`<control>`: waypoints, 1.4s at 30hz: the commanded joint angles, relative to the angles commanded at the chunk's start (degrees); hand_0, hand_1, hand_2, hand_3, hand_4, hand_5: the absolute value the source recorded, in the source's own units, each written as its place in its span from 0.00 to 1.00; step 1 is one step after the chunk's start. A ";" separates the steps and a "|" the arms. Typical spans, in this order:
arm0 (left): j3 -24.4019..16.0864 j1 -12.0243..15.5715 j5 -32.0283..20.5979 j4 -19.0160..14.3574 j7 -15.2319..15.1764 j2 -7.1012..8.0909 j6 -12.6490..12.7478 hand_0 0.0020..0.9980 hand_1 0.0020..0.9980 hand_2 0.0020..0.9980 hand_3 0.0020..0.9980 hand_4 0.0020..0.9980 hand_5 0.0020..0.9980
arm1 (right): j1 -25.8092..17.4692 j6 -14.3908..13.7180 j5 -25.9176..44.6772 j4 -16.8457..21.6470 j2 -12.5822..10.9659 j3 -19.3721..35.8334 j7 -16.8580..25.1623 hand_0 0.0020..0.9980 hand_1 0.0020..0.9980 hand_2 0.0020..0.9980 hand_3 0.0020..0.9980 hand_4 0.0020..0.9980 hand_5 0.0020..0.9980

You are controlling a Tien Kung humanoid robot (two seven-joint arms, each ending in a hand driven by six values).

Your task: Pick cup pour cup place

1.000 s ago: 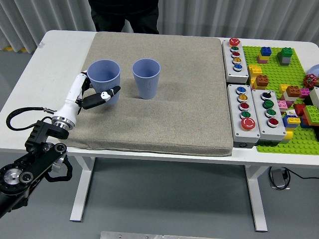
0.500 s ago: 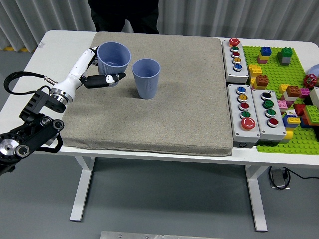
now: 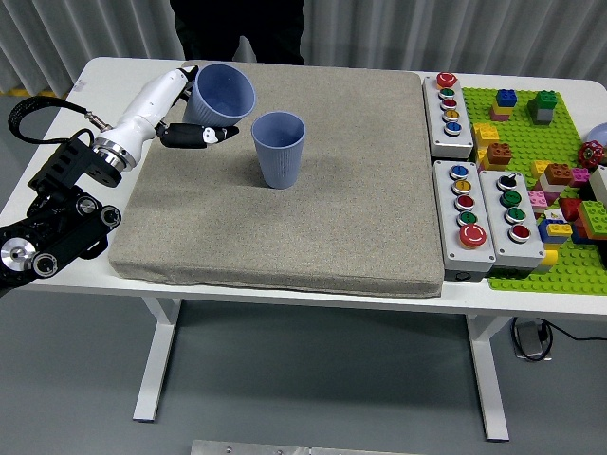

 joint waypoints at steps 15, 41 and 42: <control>4.16 -6.05 9.47 3.91 1.45 -1.01 0.05 0.39 0.47 0.55 0.54 0.79 0.16 | 0.28 0.02 0.51 -0.05 -0.13 -0.20 0.17 0.69 0.66 0.61 0.62 0.00 0.42; 6.82 -9.73 20.56 5.99 3.13 -2.13 0.10 0.40 0.48 0.54 0.54 0.77 0.16 | 0.79 -0.13 1.23 -0.10 -0.36 -0.55 0.38 0.69 0.66 0.61 0.63 0.01 0.42; 6.79 -9.78 20.78 5.91 3.16 -2.16 0.14 0.40 0.48 0.54 0.54 0.77 0.16 | 0.80 -0.14 1.26 -0.09 -0.36 -0.55 0.38 0.69 0.66 0.61 0.63 0.01 0.42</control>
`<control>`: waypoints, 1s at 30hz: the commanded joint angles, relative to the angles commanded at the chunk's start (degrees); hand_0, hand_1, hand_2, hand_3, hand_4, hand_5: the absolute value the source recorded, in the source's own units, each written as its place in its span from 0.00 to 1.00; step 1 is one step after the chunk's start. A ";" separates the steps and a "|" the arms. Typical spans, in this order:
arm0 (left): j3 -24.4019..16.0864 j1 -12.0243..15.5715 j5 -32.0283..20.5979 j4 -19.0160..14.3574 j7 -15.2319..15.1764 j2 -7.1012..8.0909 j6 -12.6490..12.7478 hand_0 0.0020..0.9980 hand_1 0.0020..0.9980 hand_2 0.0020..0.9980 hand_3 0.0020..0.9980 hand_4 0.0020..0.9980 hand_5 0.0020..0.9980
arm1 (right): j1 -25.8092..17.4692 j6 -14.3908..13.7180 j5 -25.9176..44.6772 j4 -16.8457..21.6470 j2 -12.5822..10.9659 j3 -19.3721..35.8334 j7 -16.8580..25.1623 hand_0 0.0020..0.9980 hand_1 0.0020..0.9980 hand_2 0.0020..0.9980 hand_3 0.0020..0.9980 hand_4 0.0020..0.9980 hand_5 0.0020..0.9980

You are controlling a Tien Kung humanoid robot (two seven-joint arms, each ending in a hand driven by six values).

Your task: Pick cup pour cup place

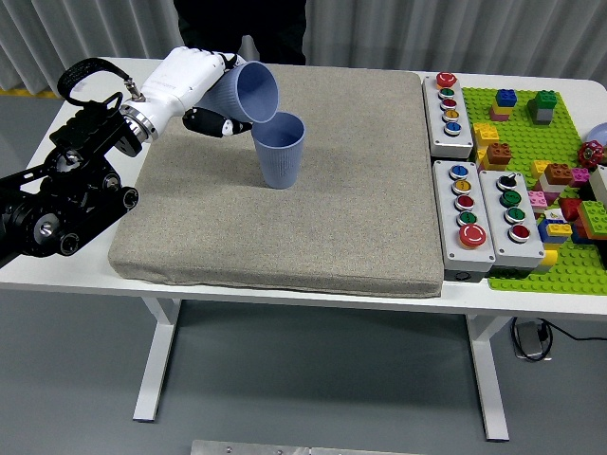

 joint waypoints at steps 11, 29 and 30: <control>0.22 -0.67 6.91 0.52 0.69 -0.10 0.77 0.40 0.48 0.54 0.54 0.77 0.16 | 0.03 0.00 0.08 -0.01 -0.02 -0.11 0.01 0.69 0.66 0.61 0.63 0.00 0.41; 1.52 -0.90 12.93 1.91 1.53 0.06 3.03 0.40 0.48 0.53 0.54 0.76 0.16 | -0.32 0.10 -0.30 0.01 0.02 0.04 -0.02 0.69 0.66 0.61 0.63 0.00 0.41; 1.54 -0.90 12.96 1.93 1.54 0.06 3.05 0.40 0.48 0.53 0.54 0.76 0.16 | -0.32 0.10 -0.28 0.01 0.03 0.03 -0.02 0.69 0.66 0.61 0.63 0.00 0.41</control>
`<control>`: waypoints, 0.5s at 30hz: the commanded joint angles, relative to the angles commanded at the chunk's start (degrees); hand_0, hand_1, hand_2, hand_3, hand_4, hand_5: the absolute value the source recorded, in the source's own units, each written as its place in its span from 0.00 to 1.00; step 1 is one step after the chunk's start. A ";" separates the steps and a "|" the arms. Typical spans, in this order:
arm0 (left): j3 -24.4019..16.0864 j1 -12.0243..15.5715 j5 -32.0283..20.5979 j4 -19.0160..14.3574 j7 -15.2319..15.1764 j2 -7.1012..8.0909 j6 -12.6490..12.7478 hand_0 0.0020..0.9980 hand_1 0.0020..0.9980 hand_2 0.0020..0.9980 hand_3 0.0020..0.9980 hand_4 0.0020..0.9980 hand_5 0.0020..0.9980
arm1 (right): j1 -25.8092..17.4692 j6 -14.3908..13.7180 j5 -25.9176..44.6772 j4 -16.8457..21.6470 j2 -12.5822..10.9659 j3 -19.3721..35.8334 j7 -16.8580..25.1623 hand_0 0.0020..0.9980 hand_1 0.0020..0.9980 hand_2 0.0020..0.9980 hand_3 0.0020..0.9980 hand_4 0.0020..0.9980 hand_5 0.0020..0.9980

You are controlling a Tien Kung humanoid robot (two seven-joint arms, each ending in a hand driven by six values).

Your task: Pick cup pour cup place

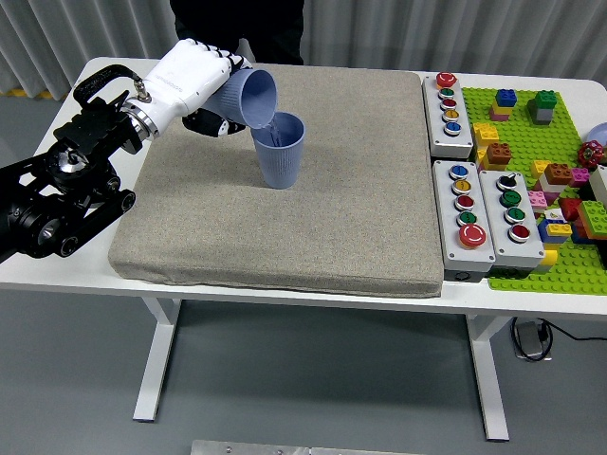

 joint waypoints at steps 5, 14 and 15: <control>0.34 -0.17 0.87 0.22 0.64 -0.06 0.60 0.41 0.48 0.53 0.53 0.75 0.15 | 0.00 0.06 -0.18 0.00 -0.03 0.08 -0.01 0.69 0.66 0.61 0.63 0.00 0.41; 1.02 -0.59 2.68 0.45 1.42 -0.21 1.97 0.41 0.48 0.53 0.54 0.75 0.15 | 0.06 0.01 0.00 -0.01 -0.02 0.00 0.02 0.69 0.66 0.61 0.63 0.00 0.41; 1.24 -0.73 3.41 0.31 1.71 -0.17 2.29 0.41 0.48 0.53 0.54 0.75 0.15 | 0.16 0.00 -0.01 -0.01 -0.03 0.02 0.01 0.69 0.66 0.61 0.63 0.00 0.41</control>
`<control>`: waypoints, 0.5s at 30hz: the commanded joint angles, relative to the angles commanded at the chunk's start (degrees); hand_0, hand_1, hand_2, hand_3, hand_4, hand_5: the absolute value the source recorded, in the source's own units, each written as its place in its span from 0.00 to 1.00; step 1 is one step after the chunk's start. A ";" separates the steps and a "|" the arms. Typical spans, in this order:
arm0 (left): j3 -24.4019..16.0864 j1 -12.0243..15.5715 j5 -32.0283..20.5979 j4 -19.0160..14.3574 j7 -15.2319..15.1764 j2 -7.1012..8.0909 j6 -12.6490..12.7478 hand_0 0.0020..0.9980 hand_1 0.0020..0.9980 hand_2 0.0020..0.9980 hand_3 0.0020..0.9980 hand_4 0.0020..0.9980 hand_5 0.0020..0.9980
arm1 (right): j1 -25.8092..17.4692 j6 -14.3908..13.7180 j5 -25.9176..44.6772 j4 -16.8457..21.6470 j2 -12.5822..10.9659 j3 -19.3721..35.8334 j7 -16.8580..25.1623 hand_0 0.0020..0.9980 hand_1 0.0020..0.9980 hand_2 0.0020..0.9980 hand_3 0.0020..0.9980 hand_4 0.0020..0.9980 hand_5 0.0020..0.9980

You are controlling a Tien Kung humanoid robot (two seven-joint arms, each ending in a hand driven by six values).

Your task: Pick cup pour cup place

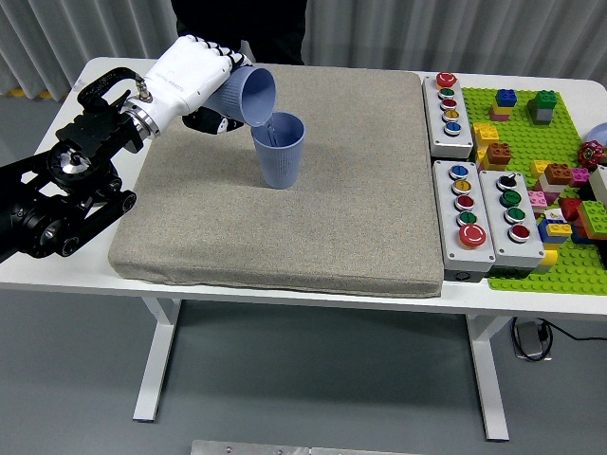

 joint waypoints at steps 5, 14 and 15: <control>1.19 -0.61 1.80 -0.07 0.90 0.13 0.95 0.41 0.48 0.53 0.53 0.74 0.16 | 0.16 -0.02 0.04 -0.01 -0.02 0.00 0.02 0.69 0.66 0.61 0.63 0.00 0.41; 2.41 -1.29 3.66 0.29 2.14 0.16 1.25 0.41 0.48 0.53 0.53 0.74 0.15 | 0.22 -0.02 0.16 -0.02 -0.02 -0.03 0.05 0.69 0.66 0.61 0.63 0.00 0.41; 2.61 -1.42 3.95 0.38 2.46 0.19 1.45 0.41 0.48 0.53 0.53 0.75 0.16 | 0.21 -0.01 0.14 -0.02 -0.03 -0.03 0.05 0.69 0.66 0.61 0.63 0.00 0.41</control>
